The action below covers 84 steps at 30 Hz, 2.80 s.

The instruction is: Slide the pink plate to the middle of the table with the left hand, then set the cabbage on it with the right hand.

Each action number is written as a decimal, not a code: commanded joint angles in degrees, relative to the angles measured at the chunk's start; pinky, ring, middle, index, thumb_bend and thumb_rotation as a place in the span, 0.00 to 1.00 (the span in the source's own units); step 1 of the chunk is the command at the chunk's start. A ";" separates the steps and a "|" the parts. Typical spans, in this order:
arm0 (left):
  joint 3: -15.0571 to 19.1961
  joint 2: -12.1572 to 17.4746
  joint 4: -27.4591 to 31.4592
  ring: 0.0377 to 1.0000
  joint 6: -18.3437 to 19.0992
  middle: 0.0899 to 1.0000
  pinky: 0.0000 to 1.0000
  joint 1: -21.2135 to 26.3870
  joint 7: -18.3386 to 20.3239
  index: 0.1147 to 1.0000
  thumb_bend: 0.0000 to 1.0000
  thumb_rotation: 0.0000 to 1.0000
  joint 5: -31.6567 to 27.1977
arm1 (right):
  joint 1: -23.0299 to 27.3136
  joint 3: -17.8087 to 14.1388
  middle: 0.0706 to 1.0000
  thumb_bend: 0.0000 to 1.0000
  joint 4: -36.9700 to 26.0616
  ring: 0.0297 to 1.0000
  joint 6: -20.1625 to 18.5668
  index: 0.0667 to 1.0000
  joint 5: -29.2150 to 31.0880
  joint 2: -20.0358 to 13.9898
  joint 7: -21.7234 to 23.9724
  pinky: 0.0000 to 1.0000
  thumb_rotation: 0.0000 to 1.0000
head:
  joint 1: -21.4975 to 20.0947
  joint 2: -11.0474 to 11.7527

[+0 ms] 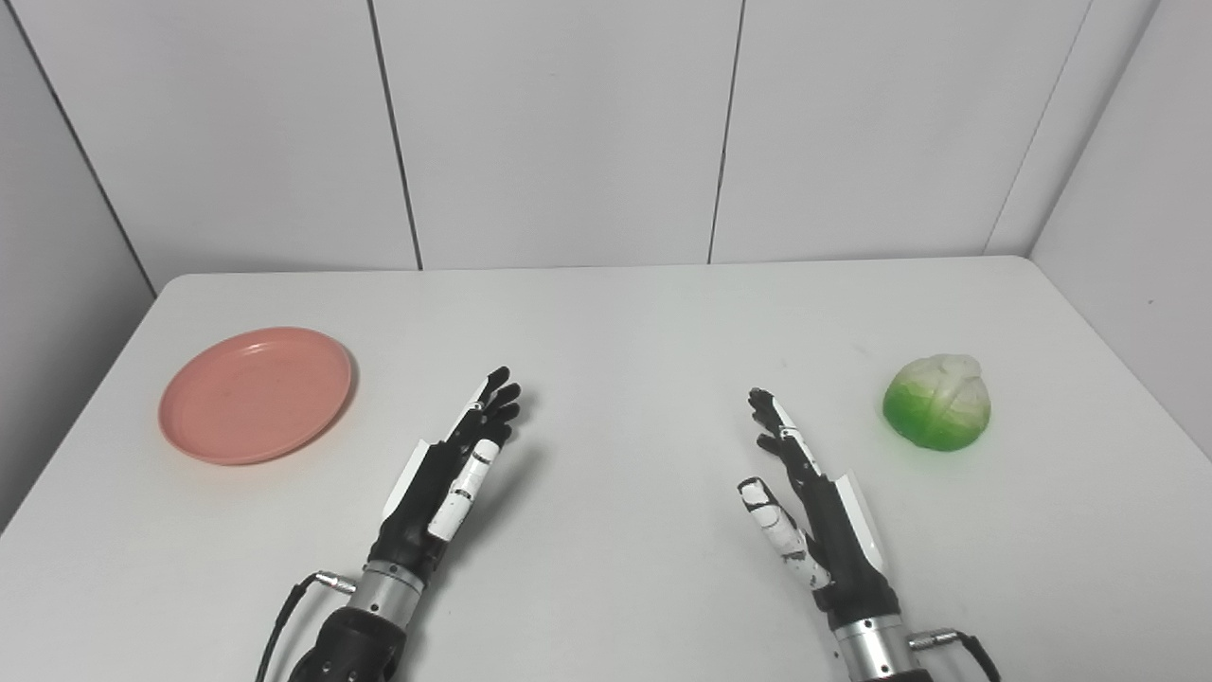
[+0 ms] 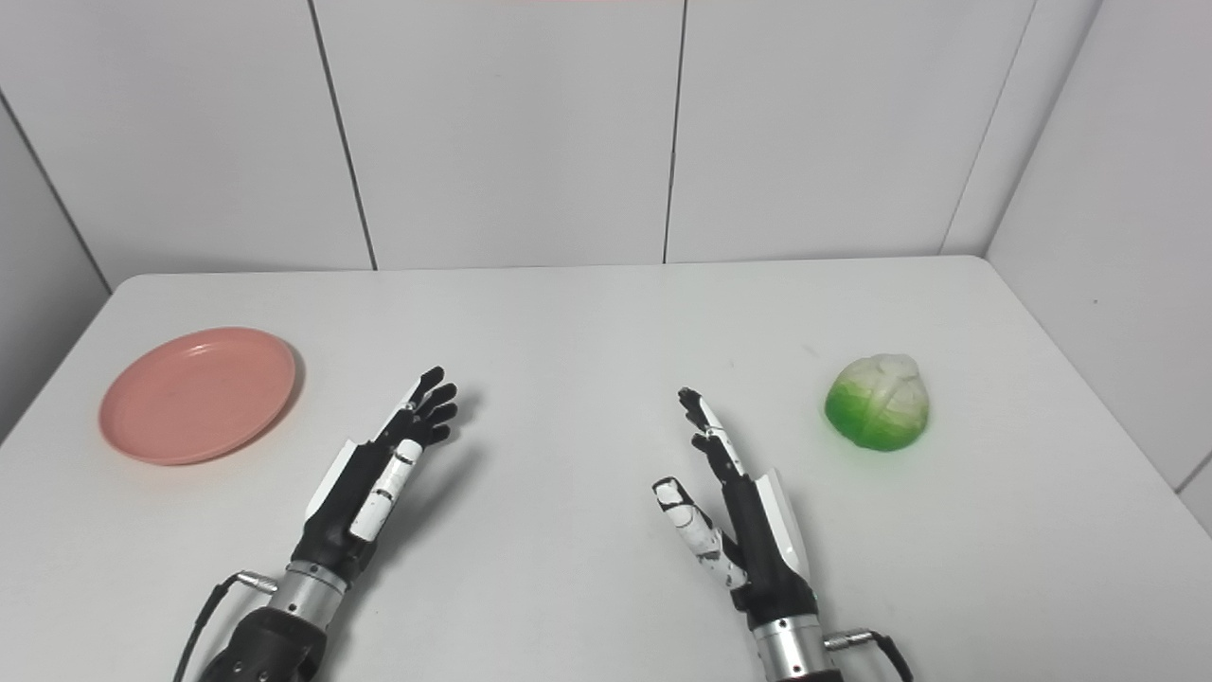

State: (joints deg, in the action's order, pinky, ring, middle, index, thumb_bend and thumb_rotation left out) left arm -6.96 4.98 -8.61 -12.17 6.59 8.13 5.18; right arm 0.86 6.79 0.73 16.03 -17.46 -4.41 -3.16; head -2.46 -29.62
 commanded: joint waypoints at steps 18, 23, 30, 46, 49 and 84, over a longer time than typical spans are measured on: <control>-0.21 0.17 -3.88 0.93 0.61 0.94 0.91 -5.24 0.50 0.93 0.54 1.00 -0.51 | -0.52 0.13 0.93 0.38 3.14 0.93 -0.95 0.93 0.55 0.16 0.31 0.89 1.00 | -0.10 -2.43; -0.26 0.14 -3.35 0.93 0.95 0.94 0.91 -5.21 0.63 0.94 0.53 1.00 -0.54 | -0.52 0.12 0.93 0.36 2.72 0.93 -1.05 0.93 -0.03 0.00 0.20 0.89 1.00 | 0.44 -3.19; -0.96 -1.00 -2.99 0.93 1.56 0.95 0.91 -4.88 -0.21 0.93 0.53 1.00 0.97 | -0.69 -0.64 0.93 0.35 2.21 0.92 -0.62 0.92 0.82 -1.02 0.49 0.88 1.00 | 6.57 -3.43; -2.04 -4.85 -6.61 0.93 0.47 0.95 0.90 -3.29 -3.28 0.94 0.51 1.00 5.76 | 0.65 -1.69 0.92 0.39 6.94 0.92 4.16 0.92 5.28 -4.05 1.38 0.89 1.00 | 15.18 0.07; -2.15 -5.06 -6.98 0.94 0.32 0.95 0.91 -3.20 -3.42 0.95 0.53 1.00 5.97 | 0.63 -1.83 0.93 0.36 7.25 0.92 4.73 0.92 5.69 -4.13 1.47 0.89 1.00 | 15.57 0.36; 0.15 -3.95 4.77 0.95 7.18 0.96 0.93 -1.76 -1.84 0.95 0.50 1.00 1.50 | 0.47 -1.65 0.92 0.35 5.73 0.92 3.30 0.93 4.04 -2.56 1.60 0.89 1.00 | 16.01 -0.11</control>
State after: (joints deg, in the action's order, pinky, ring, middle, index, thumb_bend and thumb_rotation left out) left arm -6.92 0.69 -4.34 -5.63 5.52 6.03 7.56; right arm 1.13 6.49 1.56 21.77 -12.89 -5.80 -1.16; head 13.62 -29.71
